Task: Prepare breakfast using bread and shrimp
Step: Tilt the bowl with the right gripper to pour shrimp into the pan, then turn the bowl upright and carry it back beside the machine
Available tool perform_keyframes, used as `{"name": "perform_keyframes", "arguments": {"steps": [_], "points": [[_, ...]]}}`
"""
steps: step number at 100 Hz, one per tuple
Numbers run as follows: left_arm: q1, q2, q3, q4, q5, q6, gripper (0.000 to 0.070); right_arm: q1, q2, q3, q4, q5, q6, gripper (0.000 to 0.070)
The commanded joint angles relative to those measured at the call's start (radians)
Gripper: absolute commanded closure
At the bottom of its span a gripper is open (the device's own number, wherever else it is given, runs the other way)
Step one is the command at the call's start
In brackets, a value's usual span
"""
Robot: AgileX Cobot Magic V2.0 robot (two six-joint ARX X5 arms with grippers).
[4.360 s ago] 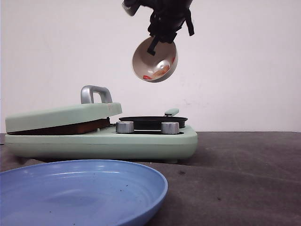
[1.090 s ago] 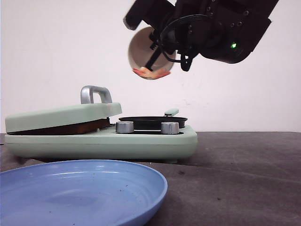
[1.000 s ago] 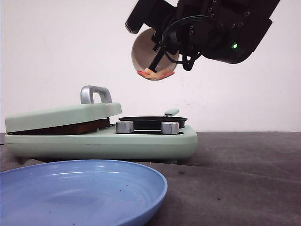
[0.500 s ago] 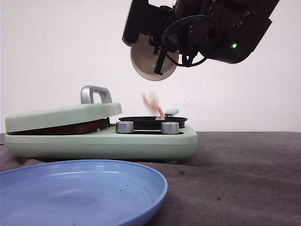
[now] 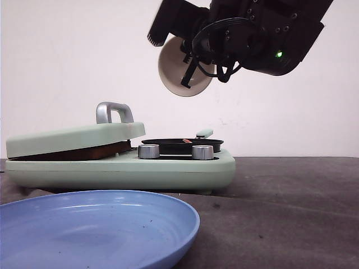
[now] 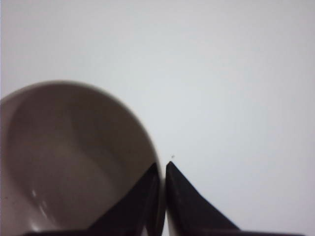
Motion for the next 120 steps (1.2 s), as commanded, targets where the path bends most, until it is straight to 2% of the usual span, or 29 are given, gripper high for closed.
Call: {"name": "perform_keyframes", "arguments": {"steps": [1, 20, 31, 53, 82, 92, 98, 113, 120], "points": [[-0.003, -0.003, 0.005, 0.008, -0.003, 0.016, 0.0352, 0.008, 0.021, 0.015, 0.017, 0.046, 0.127, 0.0700], [-0.003, -0.003, 0.004, 0.008, -0.003, 0.016, 0.0352, 0.008, 0.010, 0.018, 0.002, 0.198, 0.269, 0.0696], [-0.003, -0.003, 0.004, 0.008, -0.003, 0.016, 0.0352, 0.008, -0.022, 0.020, -0.087, 0.246, 0.320, 0.0696], [-0.003, -0.003, 0.004, 0.007, -0.003, 0.016, 0.0352, 0.002, -0.141, 0.039, -0.408, 0.309, 0.477, 0.0696], [-0.003, -0.003, 0.004, 0.004, -0.004, 0.016, 0.0352, -0.029, -0.386, 0.117, -0.938, 0.308, 0.736, 0.0696], [-0.003, -0.003, 0.004, 0.004, -0.004, 0.016, 0.0352, -0.060, -0.457, 0.177, -1.146, 0.280, 0.843, 0.0696], [-0.003, -0.003, 0.004, 0.004, -0.004, 0.016, 0.0352, -0.085, -0.488, 0.224, -1.292, 0.238, 0.927, 0.0696], [-0.003, -0.003, 0.004, 0.004, -0.004, 0.016, 0.0352, -0.171, -0.525, 0.365, -1.677, 0.066, 1.138, 0.0696], [-0.003, -0.003, 0.004, 0.004, -0.004, 0.016, 0.0352, -0.214, -0.525, 0.420, -1.823, -0.022, 1.209, 0.0696]]}}
